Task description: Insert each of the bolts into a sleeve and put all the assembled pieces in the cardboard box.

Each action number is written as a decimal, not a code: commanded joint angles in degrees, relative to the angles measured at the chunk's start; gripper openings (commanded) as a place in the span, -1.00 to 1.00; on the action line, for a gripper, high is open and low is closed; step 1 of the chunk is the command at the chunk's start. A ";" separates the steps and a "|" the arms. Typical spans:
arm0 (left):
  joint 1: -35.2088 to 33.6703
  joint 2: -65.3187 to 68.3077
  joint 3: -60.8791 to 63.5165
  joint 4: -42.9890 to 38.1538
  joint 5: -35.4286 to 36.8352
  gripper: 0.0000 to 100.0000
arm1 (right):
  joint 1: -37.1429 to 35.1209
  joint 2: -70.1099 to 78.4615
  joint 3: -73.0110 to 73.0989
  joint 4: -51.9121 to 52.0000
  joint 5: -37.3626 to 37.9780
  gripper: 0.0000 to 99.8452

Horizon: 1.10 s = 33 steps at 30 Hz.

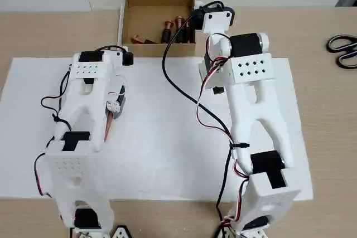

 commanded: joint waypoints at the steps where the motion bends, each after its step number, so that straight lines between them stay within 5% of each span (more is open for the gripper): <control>1: 0.44 -1.23 -5.93 5.19 0.09 -0.99 | -0.31 -3.38 -0.44 -0.84 -0.09 -0.96; 6: 0.44 -2.81 -14.37 7.30 1.85 -0.99 | -0.48 -3.82 -0.44 -0.75 0.00 -0.96; 16: 1.93 -25.76 -8.75 7.21 2.02 -0.99 | -0.57 -5.58 -0.53 0.48 0.00 -0.96; 33: 2.11 -46.07 2.07 7.12 1.93 -0.99 | -0.48 -34.51 10.55 1.54 0.00 -0.96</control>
